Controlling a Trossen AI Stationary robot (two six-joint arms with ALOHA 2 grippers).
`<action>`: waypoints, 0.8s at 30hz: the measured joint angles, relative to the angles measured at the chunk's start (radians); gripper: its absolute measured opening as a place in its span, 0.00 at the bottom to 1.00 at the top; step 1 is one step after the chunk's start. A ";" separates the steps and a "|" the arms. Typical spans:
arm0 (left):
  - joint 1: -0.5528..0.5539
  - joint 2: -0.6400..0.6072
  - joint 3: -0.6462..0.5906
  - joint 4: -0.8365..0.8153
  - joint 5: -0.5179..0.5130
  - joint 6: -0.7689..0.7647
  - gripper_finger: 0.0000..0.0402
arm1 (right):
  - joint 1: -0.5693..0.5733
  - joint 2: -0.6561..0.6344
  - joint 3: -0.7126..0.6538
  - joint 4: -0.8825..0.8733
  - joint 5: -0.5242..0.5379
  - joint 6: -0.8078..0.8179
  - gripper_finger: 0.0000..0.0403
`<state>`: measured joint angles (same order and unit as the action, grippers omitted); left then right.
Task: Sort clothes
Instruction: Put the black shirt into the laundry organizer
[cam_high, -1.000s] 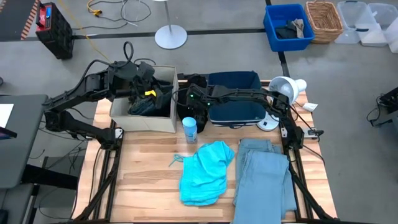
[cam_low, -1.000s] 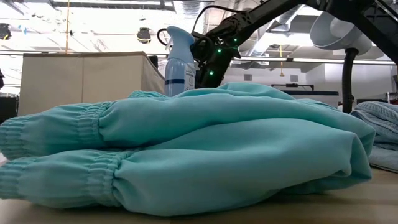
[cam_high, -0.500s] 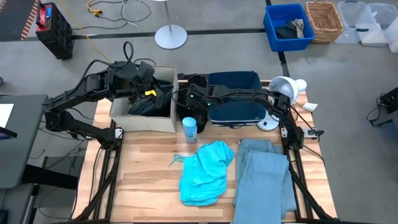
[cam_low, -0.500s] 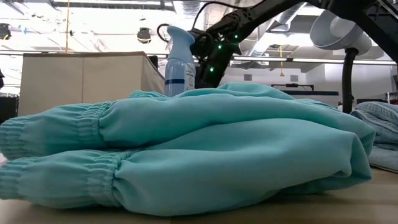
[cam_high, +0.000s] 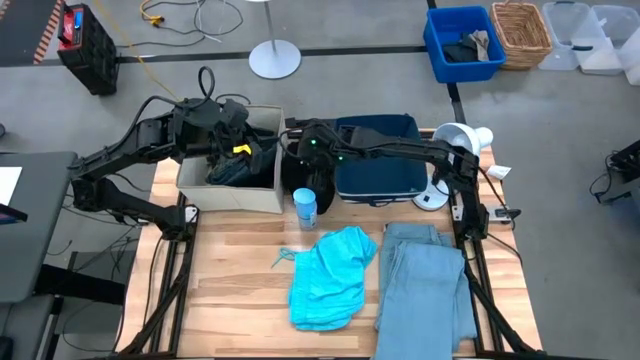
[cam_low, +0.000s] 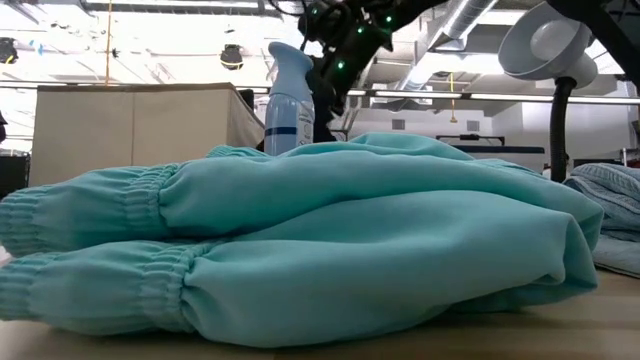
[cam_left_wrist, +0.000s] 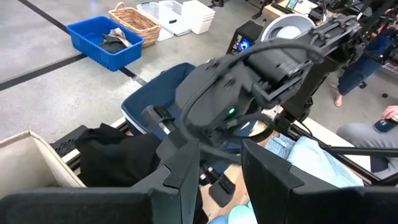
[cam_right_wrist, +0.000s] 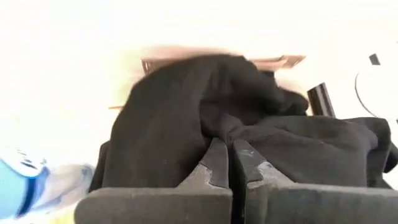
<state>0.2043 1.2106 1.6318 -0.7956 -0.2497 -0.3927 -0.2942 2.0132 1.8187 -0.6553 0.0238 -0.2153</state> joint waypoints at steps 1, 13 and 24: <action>0.000 0.000 0.000 0.000 0.000 0.000 0.28 | 0.001 -0.007 0.000 -0.001 0.000 0.000 0.00; 0.000 0.000 0.000 0.000 -0.001 0.000 0.28 | 0.023 -0.094 0.003 -0.026 -0.029 -0.025 0.01; 0.000 0.000 0.000 0.000 -0.012 0.000 0.28 | 0.024 -0.215 0.002 0.069 -0.013 -0.021 0.00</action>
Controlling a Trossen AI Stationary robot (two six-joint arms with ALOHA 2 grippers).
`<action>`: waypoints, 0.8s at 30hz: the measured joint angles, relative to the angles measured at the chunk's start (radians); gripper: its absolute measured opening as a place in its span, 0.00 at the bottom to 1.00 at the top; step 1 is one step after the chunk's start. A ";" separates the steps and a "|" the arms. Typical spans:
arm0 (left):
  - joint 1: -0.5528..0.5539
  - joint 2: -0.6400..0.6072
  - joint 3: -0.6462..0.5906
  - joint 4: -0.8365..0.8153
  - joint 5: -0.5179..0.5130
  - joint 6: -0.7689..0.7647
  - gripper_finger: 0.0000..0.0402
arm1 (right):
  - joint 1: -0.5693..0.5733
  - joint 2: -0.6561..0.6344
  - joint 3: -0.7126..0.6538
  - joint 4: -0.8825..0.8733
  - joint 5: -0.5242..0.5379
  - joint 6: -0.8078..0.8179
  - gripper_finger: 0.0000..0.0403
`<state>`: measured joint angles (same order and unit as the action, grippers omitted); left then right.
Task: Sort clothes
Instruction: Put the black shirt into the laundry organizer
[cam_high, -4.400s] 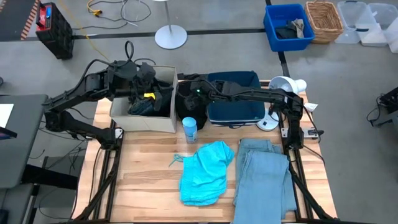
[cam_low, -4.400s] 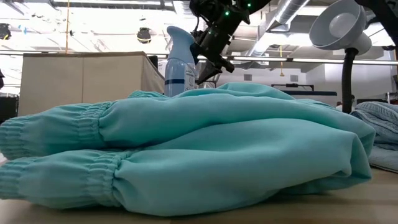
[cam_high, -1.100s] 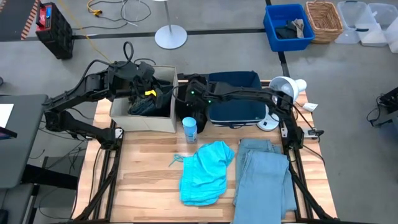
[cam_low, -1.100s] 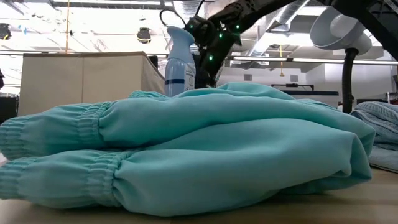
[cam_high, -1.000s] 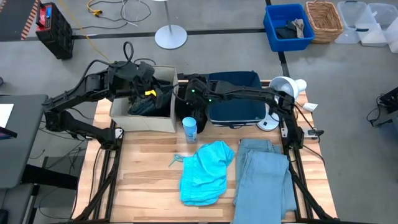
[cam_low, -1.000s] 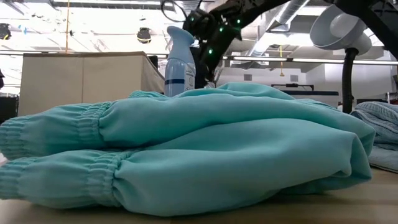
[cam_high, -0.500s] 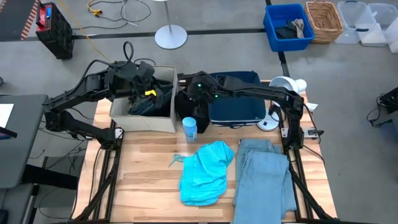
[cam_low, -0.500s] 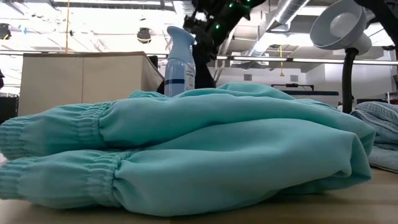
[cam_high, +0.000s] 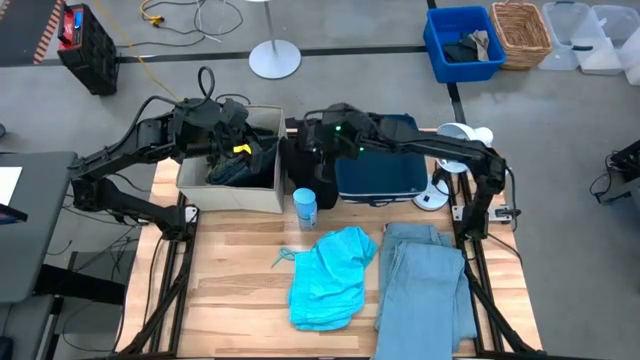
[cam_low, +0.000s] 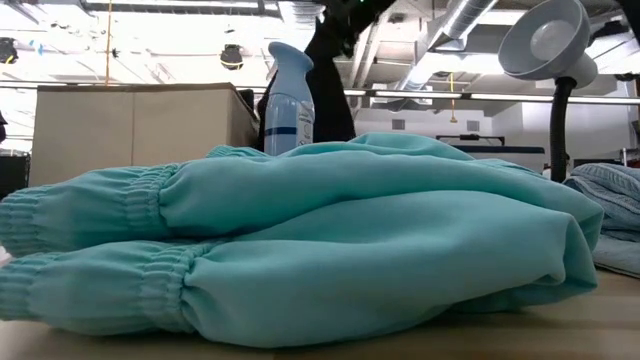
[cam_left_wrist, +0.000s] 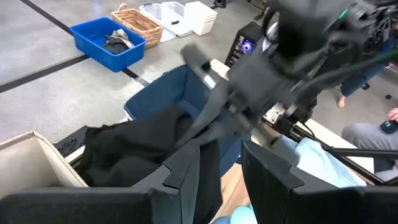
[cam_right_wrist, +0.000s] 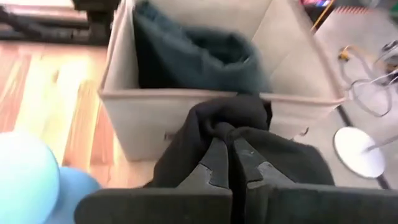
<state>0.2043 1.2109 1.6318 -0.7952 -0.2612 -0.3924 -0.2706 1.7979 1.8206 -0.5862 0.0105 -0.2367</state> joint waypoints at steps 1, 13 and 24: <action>0.000 0.000 0.000 0.000 -0.001 0.000 0.28 | 0.000 -0.013 0.000 0.015 0.004 0.000 0.00; 0.000 -0.008 0.000 0.122 -0.015 0.078 0.28 | 0.023 -0.133 0.000 0.312 0.014 0.082 0.00; 0.000 -0.032 0.000 0.223 -0.111 0.180 0.36 | 0.024 -0.139 -0.001 0.567 -0.041 0.227 0.00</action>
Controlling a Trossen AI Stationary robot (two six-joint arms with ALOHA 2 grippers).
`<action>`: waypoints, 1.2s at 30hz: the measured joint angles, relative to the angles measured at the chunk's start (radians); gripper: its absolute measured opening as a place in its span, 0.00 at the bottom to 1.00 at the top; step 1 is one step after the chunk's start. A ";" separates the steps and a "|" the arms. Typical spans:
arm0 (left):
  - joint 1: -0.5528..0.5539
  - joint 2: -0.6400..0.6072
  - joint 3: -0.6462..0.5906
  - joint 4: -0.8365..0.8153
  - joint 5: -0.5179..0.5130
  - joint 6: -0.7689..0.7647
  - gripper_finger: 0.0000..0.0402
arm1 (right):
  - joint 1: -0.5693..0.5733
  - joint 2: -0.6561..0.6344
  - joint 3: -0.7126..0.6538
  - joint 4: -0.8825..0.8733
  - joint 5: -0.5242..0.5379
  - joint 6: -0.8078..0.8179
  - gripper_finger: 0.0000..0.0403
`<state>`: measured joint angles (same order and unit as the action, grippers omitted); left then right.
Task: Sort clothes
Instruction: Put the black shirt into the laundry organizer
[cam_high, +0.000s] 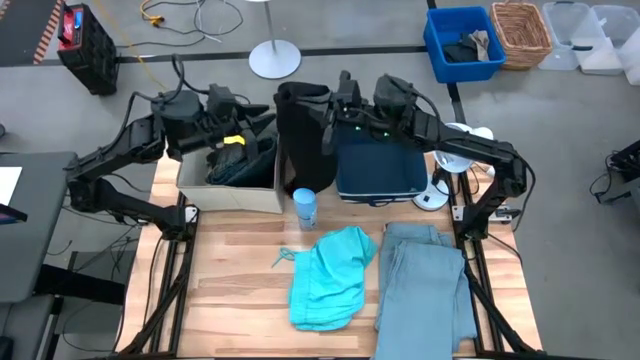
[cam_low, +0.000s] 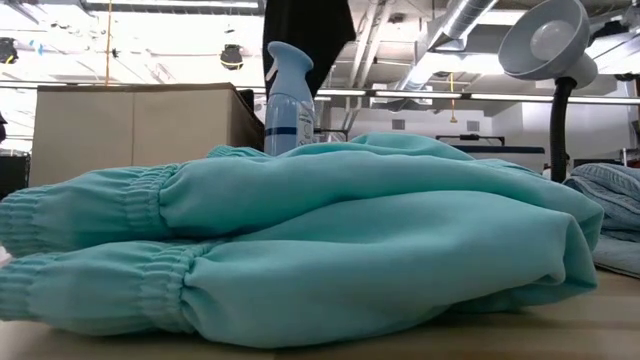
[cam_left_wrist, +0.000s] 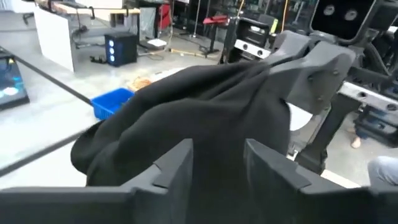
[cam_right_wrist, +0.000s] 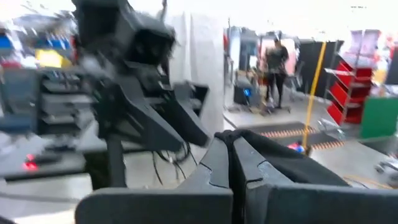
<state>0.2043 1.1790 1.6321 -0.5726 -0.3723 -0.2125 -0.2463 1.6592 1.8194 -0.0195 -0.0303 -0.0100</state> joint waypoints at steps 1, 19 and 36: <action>0.000 -0.008 0.000 -0.003 -0.001 0.006 0.38 | 0.002 0.000 0.000 0.019 -0.001 0.007 0.00; 0.001 0.097 0.000 0.025 0.058 0.060 0.70 | 0.009 0.026 0.001 0.113 -0.050 0.040 0.00; 0.022 0.142 0.000 0.060 -0.015 0.097 0.11 | 0.041 0.026 0.001 0.100 -0.074 0.063 0.00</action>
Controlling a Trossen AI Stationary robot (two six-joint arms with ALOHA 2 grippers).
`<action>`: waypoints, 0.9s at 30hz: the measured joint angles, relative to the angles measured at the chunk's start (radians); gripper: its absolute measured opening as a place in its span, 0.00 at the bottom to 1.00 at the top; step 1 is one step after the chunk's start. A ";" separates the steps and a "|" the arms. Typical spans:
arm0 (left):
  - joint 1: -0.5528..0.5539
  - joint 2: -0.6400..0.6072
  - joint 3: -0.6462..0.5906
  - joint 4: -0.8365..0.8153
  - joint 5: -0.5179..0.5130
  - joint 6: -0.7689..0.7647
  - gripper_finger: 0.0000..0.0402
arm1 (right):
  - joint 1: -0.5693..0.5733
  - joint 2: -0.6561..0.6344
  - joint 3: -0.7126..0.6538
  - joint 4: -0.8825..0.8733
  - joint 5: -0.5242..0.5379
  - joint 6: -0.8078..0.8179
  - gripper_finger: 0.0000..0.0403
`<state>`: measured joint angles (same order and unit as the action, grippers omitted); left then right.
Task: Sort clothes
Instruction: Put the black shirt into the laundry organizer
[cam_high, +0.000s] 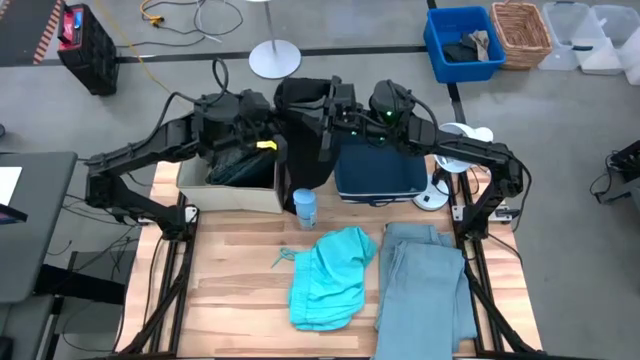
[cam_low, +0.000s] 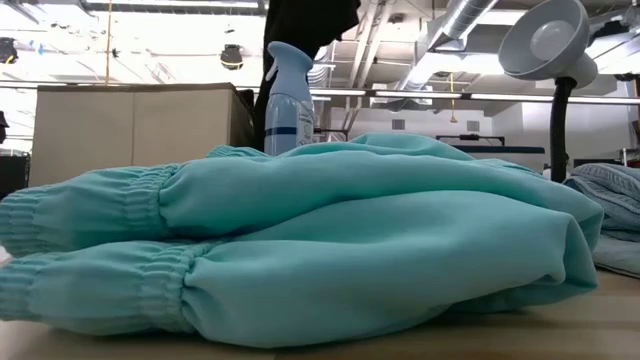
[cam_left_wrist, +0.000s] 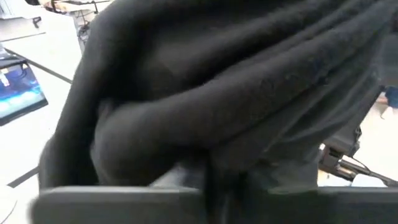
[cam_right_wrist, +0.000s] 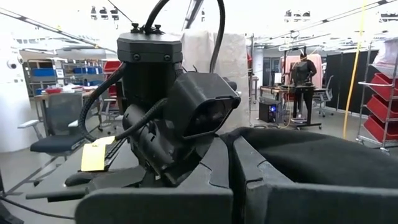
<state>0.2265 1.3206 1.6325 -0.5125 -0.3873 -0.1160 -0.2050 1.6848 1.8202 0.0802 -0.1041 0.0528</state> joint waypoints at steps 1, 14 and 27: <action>0.000 -0.002 0.000 -0.004 0.002 0.004 0.06 | 0.000 0.000 0.000 -0.002 -0.001 0.000 0.00; 0.000 -0.064 0.000 -0.056 -0.026 0.033 0.01 | 0.001 0.000 0.000 -0.028 -0.005 0.001 0.00; 0.000 -0.121 0.001 -0.071 -0.088 0.064 0.00 | -0.001 0.000 0.000 -0.041 -0.003 -0.004 0.01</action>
<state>0.2264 1.1996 1.6333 -0.5835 -0.4750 -0.0522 -0.2058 1.6844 1.8202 0.0394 -0.1074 0.0492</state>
